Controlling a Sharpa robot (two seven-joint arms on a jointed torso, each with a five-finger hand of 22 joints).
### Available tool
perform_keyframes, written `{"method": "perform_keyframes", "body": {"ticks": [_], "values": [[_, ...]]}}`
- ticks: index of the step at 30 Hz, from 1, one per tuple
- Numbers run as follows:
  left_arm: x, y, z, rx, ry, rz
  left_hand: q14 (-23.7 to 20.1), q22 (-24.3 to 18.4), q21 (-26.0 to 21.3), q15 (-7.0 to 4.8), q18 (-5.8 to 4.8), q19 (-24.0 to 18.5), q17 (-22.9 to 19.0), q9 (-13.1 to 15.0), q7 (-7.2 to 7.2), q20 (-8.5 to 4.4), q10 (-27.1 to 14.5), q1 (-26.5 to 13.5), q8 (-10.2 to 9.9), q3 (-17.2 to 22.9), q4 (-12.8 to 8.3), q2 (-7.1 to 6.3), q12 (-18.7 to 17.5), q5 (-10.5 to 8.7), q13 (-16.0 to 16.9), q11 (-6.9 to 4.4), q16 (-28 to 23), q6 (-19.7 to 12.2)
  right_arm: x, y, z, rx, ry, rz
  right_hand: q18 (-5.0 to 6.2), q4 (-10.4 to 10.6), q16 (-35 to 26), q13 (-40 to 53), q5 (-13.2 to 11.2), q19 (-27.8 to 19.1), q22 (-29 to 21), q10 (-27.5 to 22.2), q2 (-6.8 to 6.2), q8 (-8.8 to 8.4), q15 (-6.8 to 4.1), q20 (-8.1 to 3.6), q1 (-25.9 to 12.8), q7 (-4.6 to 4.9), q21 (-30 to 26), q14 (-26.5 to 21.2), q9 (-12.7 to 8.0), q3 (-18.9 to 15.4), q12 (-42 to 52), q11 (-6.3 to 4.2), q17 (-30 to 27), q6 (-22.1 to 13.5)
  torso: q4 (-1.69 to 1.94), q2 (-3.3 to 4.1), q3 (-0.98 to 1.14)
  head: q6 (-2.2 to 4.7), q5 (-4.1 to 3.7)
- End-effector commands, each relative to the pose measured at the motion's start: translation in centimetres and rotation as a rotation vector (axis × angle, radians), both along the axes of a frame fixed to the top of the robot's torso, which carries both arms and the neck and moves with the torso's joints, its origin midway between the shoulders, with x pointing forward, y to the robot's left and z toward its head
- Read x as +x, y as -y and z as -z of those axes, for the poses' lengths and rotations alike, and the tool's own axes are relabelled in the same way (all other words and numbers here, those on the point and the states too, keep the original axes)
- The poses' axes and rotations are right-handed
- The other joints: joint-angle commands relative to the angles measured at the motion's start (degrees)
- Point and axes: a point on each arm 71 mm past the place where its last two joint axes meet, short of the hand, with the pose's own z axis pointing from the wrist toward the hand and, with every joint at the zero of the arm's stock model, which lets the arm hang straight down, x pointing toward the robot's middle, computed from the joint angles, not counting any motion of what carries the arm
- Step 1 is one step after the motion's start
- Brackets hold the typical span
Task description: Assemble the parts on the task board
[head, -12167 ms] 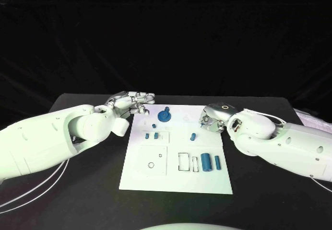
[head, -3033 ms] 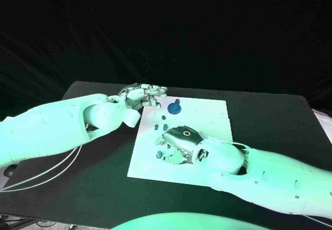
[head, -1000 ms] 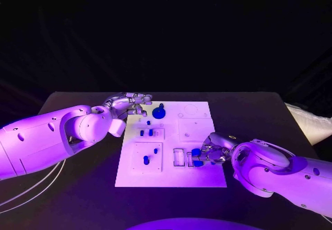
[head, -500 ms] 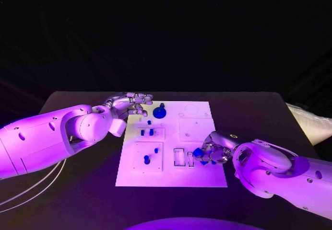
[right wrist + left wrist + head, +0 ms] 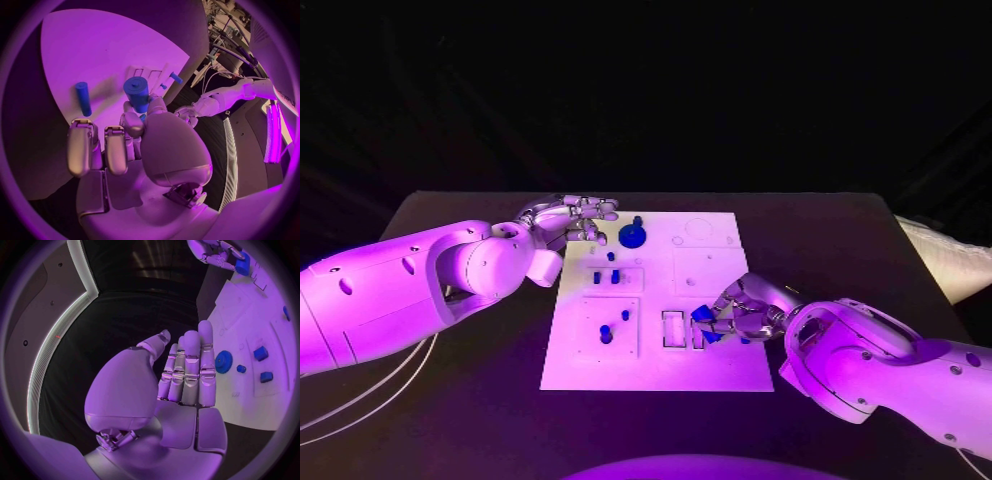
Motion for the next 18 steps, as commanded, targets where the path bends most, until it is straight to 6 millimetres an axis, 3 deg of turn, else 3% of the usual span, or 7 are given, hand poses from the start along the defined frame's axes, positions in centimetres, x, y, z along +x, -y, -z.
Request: {"method": "perform_keyframes", "body": {"ticks": [1, 6, 11, 18], "values": [[-0.1, 0.3, -0.1, -0.008, 0.003, 0.021, -0.4, 0.0, -0.3, 0.09, 1.04, 0.1, -0.1, 0.0, 0.04, 0.51, -0.4, 0.0, 0.3, -0.2, 0.0, 0.66, 0.2, 0.10, 0.0, -0.15, -0.2, -0.5, 0.0, -0.2, -0.2, 0.085, -0.008, 0.030, -0.39, 0.3, 0.2, 0.1, 0.7, 0.4, 0.2, 0.4, 0.11, 0.24, -0.31, -0.26, -0.4, -0.06, 0.4, 4.2, 0.7, -0.1, 0.3, 0.06, 4.8, 0.4, -0.01, 0.00, -0.07, 0.01, 0.08], [-0.1, 0.3, 0.0, -0.009, 0.002, 0.023, -0.4, 0.0, -0.3, 0.09, 1.04, 0.1, -0.1, 0.0, 0.04, 0.51, -0.4, 0.0, 0.3, -0.2, 0.0, 0.66, 0.2, 0.10, 0.0, -0.15, -0.2, -0.5, -0.1, -0.9, 0.1, 0.062, -0.052, -0.006, -0.42, 0.9, 0.2, -0.1, 1.1, 0.5, 0.3, 0.4, 0.40, 0.27, -0.33, -0.29, -1.1, -0.11, 0.5, 4.2, 0.9, -0.3, -0.1, 0.03, 4.7, 0.7, -0.04, -0.01, -0.09, -0.04, 0.24], [-0.1, 0.4, 0.0, -0.010, 0.002, 0.027, -0.4, 0.0, -0.3, 0.09, 1.04, 0.1, -0.1, 0.0, 0.04, 0.51, -0.4, 0.0, 0.3, -0.2, 0.0, 0.66, 0.2, 0.10, 0.0, -0.15, -0.2, -0.5, 0.0, -2.0, 0.6, -0.011, -0.072, -0.034, -0.31, 1.0, -0.2, -0.7, -2.7, 0.3, -0.1, 0.5, 1.75, 1.01, -0.72, -0.57, -3.6, -0.79, 0.1, 4.0, 1.7, -1.2, -1.2, -0.48, 4.1, 2.4, -0.03, 0.01, -0.08, -0.03, 0.29], [-0.1, 0.5, 0.0, -0.011, 0.001, 0.030, -0.4, 0.0, -0.3, 0.09, 1.04, 0.1, -0.1, 0.0, 0.04, 0.51, -0.4, 0.0, 0.3, -0.2, 0.0, 0.66, 0.2, 0.10, 0.0, -0.15, -0.2, -0.5, 0.3, -3.1, 0.8, -0.070, -0.051, -0.065, -0.34, 1.0, -0.2, 0.4, -3.1, 0.4, 0.0, 1.4, 2.16, 1.35, -0.96, -0.79, -4.4, -1.15, 0.1, 4.1, 2.1, -1.6, -0.2, -0.77, 4.2, 3.2, -0.09, 0.02, -0.05, -0.03, 0.45]]}}
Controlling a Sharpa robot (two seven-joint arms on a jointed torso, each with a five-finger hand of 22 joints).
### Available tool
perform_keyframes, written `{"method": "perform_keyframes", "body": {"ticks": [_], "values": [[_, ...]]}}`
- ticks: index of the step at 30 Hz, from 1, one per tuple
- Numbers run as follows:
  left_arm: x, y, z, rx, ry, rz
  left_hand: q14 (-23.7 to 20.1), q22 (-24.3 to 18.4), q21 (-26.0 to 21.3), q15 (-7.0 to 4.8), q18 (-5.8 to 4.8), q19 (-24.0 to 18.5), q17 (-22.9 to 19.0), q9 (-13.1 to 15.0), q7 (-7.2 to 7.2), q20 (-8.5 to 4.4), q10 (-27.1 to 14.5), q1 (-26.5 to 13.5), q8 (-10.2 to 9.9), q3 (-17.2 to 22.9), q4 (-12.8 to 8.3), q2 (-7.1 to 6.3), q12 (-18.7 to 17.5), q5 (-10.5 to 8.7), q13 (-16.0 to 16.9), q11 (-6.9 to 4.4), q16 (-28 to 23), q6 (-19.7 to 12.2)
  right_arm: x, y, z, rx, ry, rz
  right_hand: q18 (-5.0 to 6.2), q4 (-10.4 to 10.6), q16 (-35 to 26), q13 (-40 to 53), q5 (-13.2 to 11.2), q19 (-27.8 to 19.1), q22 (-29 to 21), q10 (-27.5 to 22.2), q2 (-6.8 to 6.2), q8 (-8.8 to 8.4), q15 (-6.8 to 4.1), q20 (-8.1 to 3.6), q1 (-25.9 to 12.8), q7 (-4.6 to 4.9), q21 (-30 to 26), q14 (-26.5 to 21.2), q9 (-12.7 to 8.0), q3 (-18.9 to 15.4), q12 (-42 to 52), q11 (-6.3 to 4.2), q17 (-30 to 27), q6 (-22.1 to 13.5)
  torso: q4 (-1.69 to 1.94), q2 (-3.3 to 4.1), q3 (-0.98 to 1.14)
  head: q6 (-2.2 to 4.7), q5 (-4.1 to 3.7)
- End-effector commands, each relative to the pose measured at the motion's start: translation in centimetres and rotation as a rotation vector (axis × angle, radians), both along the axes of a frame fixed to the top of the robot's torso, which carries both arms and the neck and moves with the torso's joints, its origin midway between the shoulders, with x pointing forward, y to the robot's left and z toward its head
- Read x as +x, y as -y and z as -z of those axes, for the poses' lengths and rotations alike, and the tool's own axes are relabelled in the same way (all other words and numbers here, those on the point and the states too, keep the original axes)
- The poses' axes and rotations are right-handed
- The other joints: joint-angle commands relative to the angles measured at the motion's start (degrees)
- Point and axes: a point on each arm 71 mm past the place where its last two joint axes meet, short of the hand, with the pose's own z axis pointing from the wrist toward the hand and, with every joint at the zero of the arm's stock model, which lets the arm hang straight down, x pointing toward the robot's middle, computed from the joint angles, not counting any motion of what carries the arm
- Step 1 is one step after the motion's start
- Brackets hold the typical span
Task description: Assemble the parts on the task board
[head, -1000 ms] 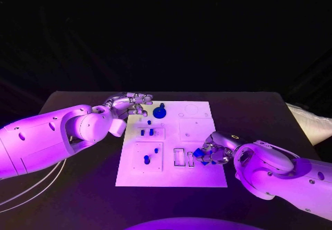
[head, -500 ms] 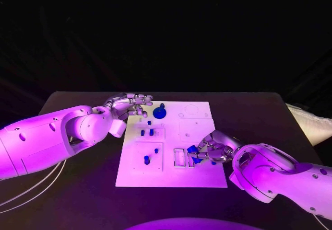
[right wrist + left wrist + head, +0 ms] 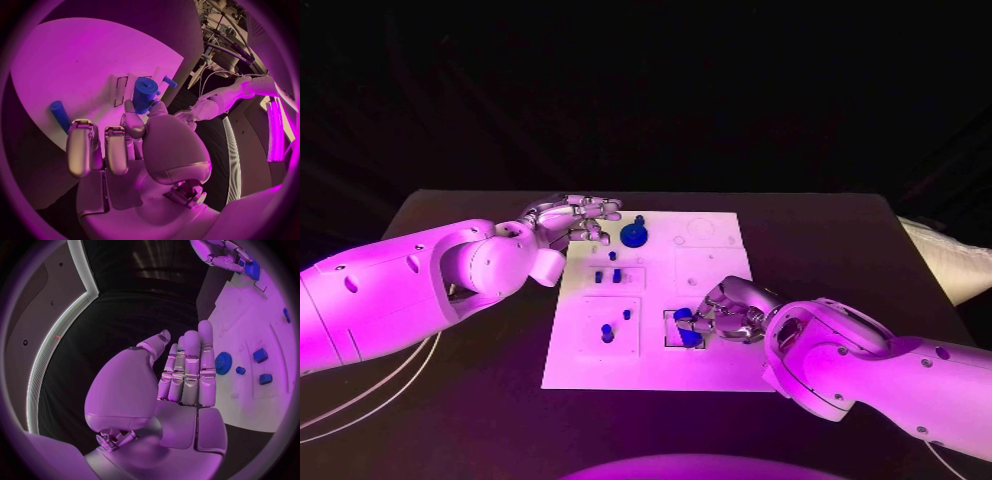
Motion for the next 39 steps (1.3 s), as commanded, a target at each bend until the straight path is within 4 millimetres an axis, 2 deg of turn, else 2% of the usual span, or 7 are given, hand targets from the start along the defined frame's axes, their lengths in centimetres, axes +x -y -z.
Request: {"method": "perform_keyframes", "body": {"ticks": [1, 6, 14, 18, 25, 34, 39], "values": [[-0.1, 0.3, -0.1, -0.010, 0.004, 0.023, -0.4, -0.1, -0.3, 0.08, 1.04, 0.1, -0.1, 0.0, 0.04, 0.52, -0.4, 0.0, 0.3, -0.2, 0.0, 0.66, 0.2, 0.10, 0.0, -0.14, -0.2, -0.5, 0.1, -0.3, 0.2, -0.085, 0.009, -0.032, -0.36, 0.1, -0.2, 0.3, -0.3, 0.1, 0.1, 0.3, 0.12, 0.30, -0.45, -0.42, -0.6, -0.71, -0.1, 4.0, 0.2, -0.4, 0.5, -0.14, 4.4, 1.3, -0.07, 0.03, 0.03, 0.00, 0.11], [-0.1, 0.3, -0.1, -0.009, 0.004, 0.023, -0.4, -0.1, -0.3, 0.08, 1.04, 0.1, -0.1, 0.0, 0.04, 0.52, -0.4, 0.0, 0.3, -0.2, 0.0, 0.66, 0.2, 0.10, 0.0, -0.14, -0.2, -0.5, 0.3, -0.5, 0.2, -0.107, 0.032, -0.042, -0.44, 0.1, 0.1, 1.2, -1.7, 0.3, 0.4, 1.0, 0.49, 0.52, -0.64, -0.63, -1.7, -0.94, 0.1, 4.1, 0.6, -1.1, 1.3, -0.35, 4.9, 1.8, -0.06, 0.06, 0.06, -0.09, 0.09], [-0.1, 0.3, -0.1, -0.010, 0.007, 0.020, -0.4, -0.1, -0.3, 0.08, 1.04, 0.1, -0.1, 0.0, 0.04, 0.52, -0.4, 0.0, 0.3, -0.2, 0.0, 0.66, 0.2, 0.10, 0.0, -0.14, -0.2, -0.5, 0.5, -0.8, -0.1, -0.121, 0.094, -0.052, -0.40, 0.2, 0.0, 1.4, -19.7, 0.2, 0.2, 1.2, 0.48, 0.63, -0.78, -0.86, -8.8, -1.04, -0.2, 4.1, 1.6, -5.9, 0.5, -0.44, 4.8, 1.7, -0.04, 0.03, 0.08, -0.14, 0.09], [0.0, 0.3, -0.1, -0.010, 0.007, 0.019, -0.4, -0.1, -0.3, 0.08, 1.04, 0.1, -0.1, 0.0, 0.04, 0.52, -0.4, 0.0, 0.3, -0.2, 0.0, 0.66, 0.2, 0.10, 0.0, -0.14, -0.2, -0.5, 0.4, -1.0, -0.2, -0.124, 0.116, -0.060, -0.37, 0.3, -0.1, 1.2, -20.0, 0.1, 0.0, 0.9, -1.72, 0.58, -0.81, -0.91, -12.1, -1.05, -0.4, 4.0, 1.9, -7.7, -0.2, -0.42, 4.6, 1.5, -0.06, 0.02, 0.07, -0.13, 0.05], [0.0, 0.3, -0.1, -0.010, 0.006, 0.020, -0.4, -0.1, -0.3, 0.08, 1.04, 0.1, -0.1, 0.0, 0.04, 0.52, -0.4, 0.0, 0.3, -0.2, 0.0, 0.66, 0.2, 0.10, 0.0, -0.14, -0.2, -0.5, 0.3, -1.0, -0.4, -0.128, 0.128, -0.071, -0.37, 0.2, -0.1, 1.4, -19.9, 0.2, 0.0, 1.0, -2.63, 0.59, -0.81, -0.93, -12.9, -1.05, -0.4, 4.0, 2.1, -6.9, -0.2, -0.45, 4.7, 1.5, -0.09, 0.02, 0.07, -0.21, 0.05], [0.0, 0.3, 0.0, -0.009, 0.004, 0.021, -0.4, -0.1, -0.3, 0.08, 1.04, 0.1, -0.1, 0.0, 0.04, 0.52, -0.4, 0.0, 0.3, -0.2, 0.0, 0.66, 0.2, 0.10, 0.0, -0.14, -0.2, -0.5, 0.1, -1.2, -0.5, -0.150, 0.153, -0.117, -0.34, -7.0, 0.3, 2.2, -19.2, 0.1, 0.0, 1.3, -2.30, 0.75, -0.79, -0.83, 1.5, -1.00, -0.6, 4.2, 2.9, -2.3, -0.1, -0.46, 5.6, 1.4, -0.06, -0.01, 0.04, -0.27, -0.01], [0.0, 0.3, 0.0, -0.009, 0.004, 0.021, -0.4, -0.1, -0.3, 0.08, 1.04, 0.1, -0.1, 0.0, 0.04, 0.52, -0.4, 0.0, 0.3, -0.2, 0.0, 0.66, 0.2, 0.10, 0.0, -0.14, -0.2, -0.5, 0.2, -1.5, -0.5, -0.183, 0.182, -0.144, -0.40, -9.5, 0.6, 2.7, -19.1, 0.2, 0.2, 1.6, -2.51, 0.90, -0.78, -0.83, 4.7, -1.02, -0.4, 4.3, 3.3, -1.5, 0.3, -0.48, 6.2, 1.5, -0.09, 0.00, 0.05, -0.23, -0.05]]}}
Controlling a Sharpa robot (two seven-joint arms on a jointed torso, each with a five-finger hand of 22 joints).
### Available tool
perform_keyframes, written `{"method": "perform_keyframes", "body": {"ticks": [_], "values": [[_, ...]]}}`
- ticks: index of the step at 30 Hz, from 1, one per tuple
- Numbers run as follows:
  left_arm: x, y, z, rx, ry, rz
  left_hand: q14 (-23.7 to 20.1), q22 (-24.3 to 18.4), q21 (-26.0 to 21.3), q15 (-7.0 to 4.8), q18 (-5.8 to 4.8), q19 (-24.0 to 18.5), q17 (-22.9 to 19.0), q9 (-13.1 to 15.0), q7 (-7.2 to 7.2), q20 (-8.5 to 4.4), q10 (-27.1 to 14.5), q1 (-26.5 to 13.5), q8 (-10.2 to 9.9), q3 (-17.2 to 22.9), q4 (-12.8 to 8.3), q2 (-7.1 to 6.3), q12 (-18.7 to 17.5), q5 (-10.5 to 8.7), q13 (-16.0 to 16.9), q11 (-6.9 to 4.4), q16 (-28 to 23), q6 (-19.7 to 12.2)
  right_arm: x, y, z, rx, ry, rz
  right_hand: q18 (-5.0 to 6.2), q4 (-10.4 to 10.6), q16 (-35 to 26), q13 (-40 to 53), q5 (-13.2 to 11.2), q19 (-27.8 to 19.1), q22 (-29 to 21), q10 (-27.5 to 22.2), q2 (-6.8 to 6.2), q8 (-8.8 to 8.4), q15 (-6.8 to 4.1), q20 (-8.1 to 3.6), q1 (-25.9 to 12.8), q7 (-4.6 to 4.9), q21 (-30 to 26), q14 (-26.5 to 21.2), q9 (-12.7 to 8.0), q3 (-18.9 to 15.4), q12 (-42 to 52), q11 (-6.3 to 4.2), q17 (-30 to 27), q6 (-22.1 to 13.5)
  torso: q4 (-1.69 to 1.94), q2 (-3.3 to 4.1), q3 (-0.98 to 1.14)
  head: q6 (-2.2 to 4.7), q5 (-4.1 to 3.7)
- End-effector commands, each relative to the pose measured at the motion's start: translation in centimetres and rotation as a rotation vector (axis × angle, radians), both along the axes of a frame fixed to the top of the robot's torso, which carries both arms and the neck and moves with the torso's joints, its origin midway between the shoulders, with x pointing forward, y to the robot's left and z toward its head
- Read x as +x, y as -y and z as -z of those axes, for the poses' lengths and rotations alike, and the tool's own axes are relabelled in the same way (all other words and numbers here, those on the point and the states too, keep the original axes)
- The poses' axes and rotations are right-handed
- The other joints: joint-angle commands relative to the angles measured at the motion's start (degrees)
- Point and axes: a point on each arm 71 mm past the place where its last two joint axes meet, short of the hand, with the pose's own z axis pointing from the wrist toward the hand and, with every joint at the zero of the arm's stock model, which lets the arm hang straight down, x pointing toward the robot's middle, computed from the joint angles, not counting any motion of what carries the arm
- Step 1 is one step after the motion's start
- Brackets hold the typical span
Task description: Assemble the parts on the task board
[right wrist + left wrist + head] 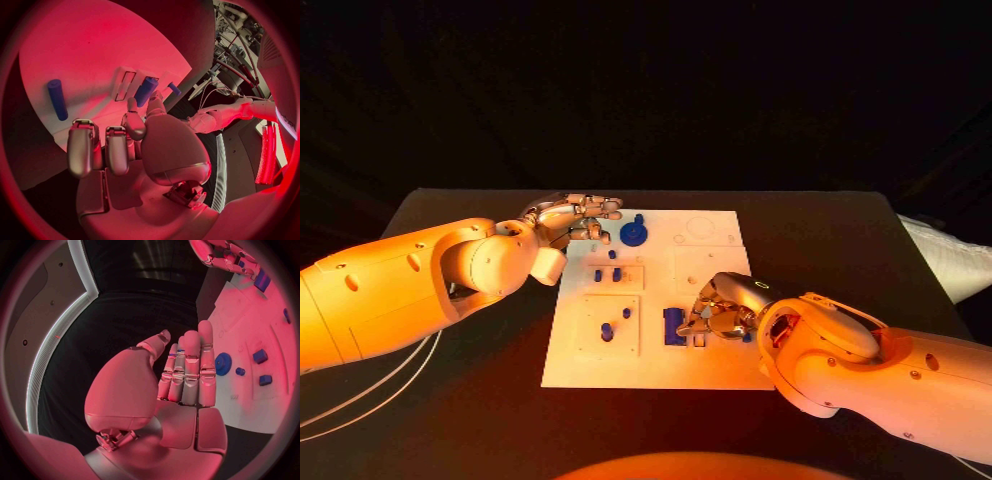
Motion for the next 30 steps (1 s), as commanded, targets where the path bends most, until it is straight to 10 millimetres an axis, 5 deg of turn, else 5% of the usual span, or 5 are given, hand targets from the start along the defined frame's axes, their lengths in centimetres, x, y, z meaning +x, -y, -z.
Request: {"method": "perform_keyframes", "body": {"ticks": [1, 11, 25, 30], "values": [[-0.05, 0.26, -0.06, -0.009, 0.005, 0.019, -0.4, -0.1, -0.3, 0.08, 1.05, 0.1, -0.1, 0.0, 0.04, 0.52, -0.4, 0.0, 0.3, -0.2, 0.0, 0.66, 0.2, 0.10, 0.0, -0.14, -0.2, -0.5, 0.01, -0.64, -0.05, -0.059, 0.051, -0.059, -0.44, -0.5, 0.3, 0.3, 0.2, 0.1, 0.3, 0.6, 0.09, 0.06, -0.31, -0.20, 1.1, 0.00, -0.1, 4.2, 0.1, 0.2, 0.4, 0.05, 6.3, -0.3, -0.01, -0.02, -0.02, -0.01, -0.08], [-0.08, 0.34, 0.05, -0.010, 0.002, 0.023, -0.4, -0.1, -0.3, 0.08, 1.05, 0.1, -0.1, 0.0, 0.04, 0.52, -0.4, 0.0, 0.3, -0.2, 0.0, 0.66, 0.2, 0.10, 0.0, -0.14, -0.2, -0.5, 0.42, -1.01, 0.35, -0.092, 0.063, -0.062, -0.55, 0.2, 0.5, 1.2, 1.5, 0.4, 0.8, 1.3, 1.76, 0.19, -0.39, -0.26, -0.2, -0.15, 0.3, 4.3, 0.4, 0.4, 1.3, -0.06, 6.7, 0.1, 0.04, 0.03, -0.05, 0.00, -0.10], [-0.10, 0.20, 0.07, -0.008, 0.001, 0.020, -0.4, -0.1, -0.3, 0.08, 1.05, 0.1, -0.1, 0.0, 0.04, 0.52, -0.4, 0.0, 0.3, -0.2, 0.0, 0.66, 0.2, 0.10, 0.0, -0.14, -0.2, -0.5, 0.57, -0.74, 0.40, -0.111, 0.093, -0.061, -0.54, -0.7, 0.5, 1.3, 1.9, 0.4, 0.8, 1.3, 1.65, 0.21, -0.51, -0.35, 0.7, -0.30, 0.3, 4.3, 0.6, 0.7, 1.3, -0.21, 6.8, 0.1, 0.03, -0.01, -0.01, -0.13, -0.02], [-0.09, 0.14, 0.08, -0.008, 0.000, 0.019, -0.4, -0.1, -0.3, 0.08, 1.05, 0.1, -0.1, 0.0, 0.04, 0.52, -0.4, 0.0, 0.3, -0.2, 0.0, 0.66, 0.2, 0.10, 0.0, -0.14, -0.2, -0.5, 0.39, -0.36, -0.32, 0.002, 0.134, -0.040, -0.38, 1.4, 0.2, -0.3, 4.5, -0.1, 0.0, 0.3, 1.33, -0.49, -0.18, -0.19, -2.8, 0.23, -0.3, 4.2, 0.5, -0.7, -1.4, 0.25, 6.2, -1.0, 0.06, 0.01, 0.01, -0.06, -0.08]]}}
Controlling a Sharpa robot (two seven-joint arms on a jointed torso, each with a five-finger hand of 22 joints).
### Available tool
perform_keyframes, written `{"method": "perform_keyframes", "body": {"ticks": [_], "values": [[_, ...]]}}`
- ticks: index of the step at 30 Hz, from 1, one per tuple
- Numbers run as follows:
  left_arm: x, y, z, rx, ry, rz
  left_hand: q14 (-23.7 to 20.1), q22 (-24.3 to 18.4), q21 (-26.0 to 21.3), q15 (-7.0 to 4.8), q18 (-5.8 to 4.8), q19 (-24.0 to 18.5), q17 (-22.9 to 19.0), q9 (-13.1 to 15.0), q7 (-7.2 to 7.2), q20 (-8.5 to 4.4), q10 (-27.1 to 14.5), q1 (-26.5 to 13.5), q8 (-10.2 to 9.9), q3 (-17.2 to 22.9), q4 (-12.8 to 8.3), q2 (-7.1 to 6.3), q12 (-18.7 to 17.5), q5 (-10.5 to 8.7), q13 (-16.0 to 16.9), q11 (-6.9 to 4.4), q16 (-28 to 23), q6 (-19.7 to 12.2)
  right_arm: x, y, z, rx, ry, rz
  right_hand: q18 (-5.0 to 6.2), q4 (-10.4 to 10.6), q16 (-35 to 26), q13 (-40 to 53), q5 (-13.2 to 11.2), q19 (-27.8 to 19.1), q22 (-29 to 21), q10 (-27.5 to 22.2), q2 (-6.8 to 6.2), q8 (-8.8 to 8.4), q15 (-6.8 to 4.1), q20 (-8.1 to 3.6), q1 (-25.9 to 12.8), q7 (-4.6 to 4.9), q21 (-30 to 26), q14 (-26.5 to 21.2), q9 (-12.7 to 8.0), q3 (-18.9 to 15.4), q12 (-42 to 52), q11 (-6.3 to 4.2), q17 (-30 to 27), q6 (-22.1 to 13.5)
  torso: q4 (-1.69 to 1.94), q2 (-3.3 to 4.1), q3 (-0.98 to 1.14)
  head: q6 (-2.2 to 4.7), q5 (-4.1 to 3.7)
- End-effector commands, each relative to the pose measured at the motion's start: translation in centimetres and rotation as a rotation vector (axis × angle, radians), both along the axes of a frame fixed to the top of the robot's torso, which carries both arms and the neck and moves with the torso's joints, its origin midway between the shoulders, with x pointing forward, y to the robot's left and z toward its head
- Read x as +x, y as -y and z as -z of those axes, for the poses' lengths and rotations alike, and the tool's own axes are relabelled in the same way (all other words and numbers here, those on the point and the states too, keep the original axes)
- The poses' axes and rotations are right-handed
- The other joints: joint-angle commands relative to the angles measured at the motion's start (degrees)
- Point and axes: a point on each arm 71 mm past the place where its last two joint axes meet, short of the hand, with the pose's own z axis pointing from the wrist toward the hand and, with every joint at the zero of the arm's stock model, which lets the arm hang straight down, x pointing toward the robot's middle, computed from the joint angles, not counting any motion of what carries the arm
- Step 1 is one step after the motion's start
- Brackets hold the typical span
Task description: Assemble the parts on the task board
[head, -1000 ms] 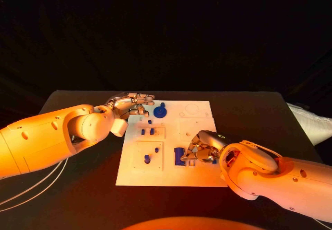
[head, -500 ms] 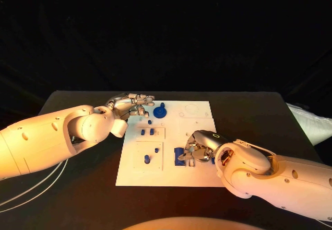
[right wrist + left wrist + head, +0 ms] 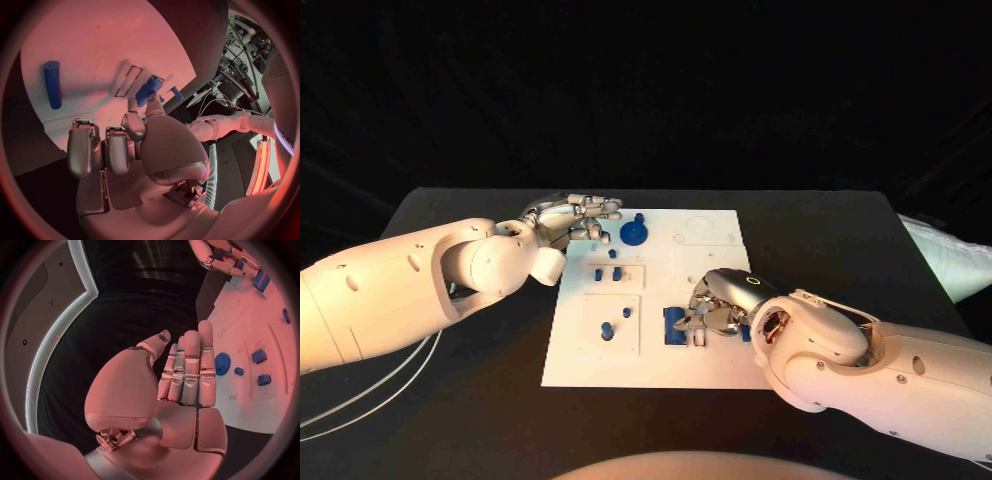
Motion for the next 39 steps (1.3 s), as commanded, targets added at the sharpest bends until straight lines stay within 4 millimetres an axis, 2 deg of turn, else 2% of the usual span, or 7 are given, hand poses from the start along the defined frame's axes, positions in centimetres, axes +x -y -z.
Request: {"method": "perform_keyframes", "body": {"ticks": [1, 4, 6, 9, 15, 25, 39], "values": [[-0.1, 0.1, -0.1, -0.008, 0.005, 0.017, -0.4, -0.1, -0.3, 0.08, 1.05, 0.1, -0.1, 0.0, 0.04, 0.52, -0.4, 0.0, 0.3, -0.2, 0.0, 0.66, 0.2, 0.10, 0.0, -0.13, -0.2, -0.5, -0.2, 0.4, -0.6, 0.106, 0.046, 0.007, -0.31, 1.6, -0.1, -1.8, 2.5, -0.5, -0.5, -1.2, -0.61, -0.83, 0.14, 0.11, -2.8, 0.43, -0.6, 4.3, -0.1, -1.1, -2.8, 0.55, 6.1, -1.5, 0.02, 0.00, 0.01, 0.06, -0.05], [-0.1, 0.1, -0.1, -0.007, 0.004, 0.016, -0.4, -0.1, -0.3, 0.08, 1.05, 0.1, -0.1, 0.0, 0.04, 0.52, -0.4, 0.0, 0.3, -0.2, 0.0, 0.66, 0.2, 0.10, 0.0, -0.13, -0.2, -0.5, -0.5, 0.9, -0.8, 0.197, 0.017, -0.008, -0.07, 1.8, -0.2, -3.3, 4.5, -1.1, -1.5, -2.5, -0.45, -1.92, 0.57, 0.44, -2.4, 1.09, -1.3, 4.3, -0.4, -1.3, -5.2, 1.09, 6.0, -3.3, -0.04, -0.01, -0.02, 0.10, -0.05], [-0.1, 0.0, -0.1, -0.006, 0.004, 0.015, -0.4, -0.1, -0.3, 0.08, 1.05, 0.1, -0.1, 0.0, 0.04, 0.52, -0.4, 0.0, 0.3, -0.2, 0.0, 0.66, 0.2, 0.10, 0.0, -0.13, -0.2, -0.5, -0.7, 1.6, -1.0, 0.241, -0.017, -0.004, -0.06, 0.9, 0.4, -3.7, 6.3, -1.2, -1.6, -3.0, 0.97, -3.25, 0.96, 0.72, 0.0, 1.83, -1.4, 4.5, -0.9, -0.2, -5.9, 1.61, 7.2, -5.4, -0.01, 0.00, -0.06, 0.07, -0.14], [-0.1, 0.0, -0.1, -0.005, 0.004, 0.012, -0.4, -0.1, -0.3, 0.08, 1.05, 0.1, -0.1, 0.0, 0.04, 0.52, -0.4, 0.0, 0.3, -0.2, 0.0, 0.66, 0.2, 0.10, 0.0, -0.13, -0.2, -0.5, -0.8, 2.9, -1.4, 0.237, -0.030, 0.008, -0.04, 0.2, 0.8, -4.6, 4.7, -1.3, -1.7, -3.7, 1.94, -4.15, 1.44, 1.21, 1.6, 2.38, -1.5, 4.7, -1.3, 0.6, -7.5, 2.10, 7.8, -6.2, -0.15, -0.04, -0.06, 0.13, -0.29], [-0.1, 0.0, -0.1, -0.006, 0.005, 0.012, -0.4, -0.2, -0.4, 0.09, 1.06, 0.1, -0.2, 0.0, 0.07, 0.53, -0.6, 0.2, 0.4, -0.4, -0.1, 0.72, 0.4, 0.12, 0.0, -0.11, -0.2, -0.6, -0.6, 5.9, -1.8, 0.124, -0.048, 0.060, -0.09, -0.2, 0.8, -5.3, 4.3, -1.1, -1.3, -4.1, 1.12, -4.68, 1.64, 1.47, 1.9, 2.60, -1.3, 4.7, -1.5, 0.3, -8.5, 2.30, 8.0, -6.4, -0.20, -0.09, -0.07, 0.25, -0.54], [-0.2, 0.1, -0.2, -0.010, 0.013, 0.012, -0.5, -0.3, -0.5, 0.10, 1.06, 0.1, -0.2, 0.0, 0.07, 0.54, -0.6, 0.2, 0.4, -0.4, -0.1, 0.75, 0.5, 0.12, 0.0, -0.11, -0.1, -0.7, -0.5, 8.9, -1.5, -0.078, -0.035, 0.127, -0.43, -0.1, 1.0, -3.7, 4.5, -0.2, 0.3, -2.8, 1.19, -4.29, 1.55, 1.53, 1.7, 2.27, -0.1, 4.7, -1.4, 0.1, -6.2, 2.08, 8.3, -5.0, -0.17, -0.15, -0.06, 0.52, -1.37], [-0.2, 0.1, -0.2, -0.010, 0.013, 0.012, -0.5, -0.3, -0.5, 0.10, 1.06, 0.1, -0.2, 0.0, 0.07, 0.54, -0.6, 0.2, 0.4, -0.4, -0.1, 0.75, 0.5, 0.12, 0.0, -0.11, -0.1, -0.7, -0.4, 9.5, -0.8, -0.154, -0.033, 0.132, -0.37, 2.0, 0.7, -3.8, 5.5, -0.4, 0.1, -2.6, 0.94, -3.98, 1.25, 1.31, -0.8, 1.72, -0.3, 4.6, -1.0, -1.0, -6.4, 1.70, 7.9, -3.4, 0.00, -0.11, -0.06, 0.71, -1.36]]}}
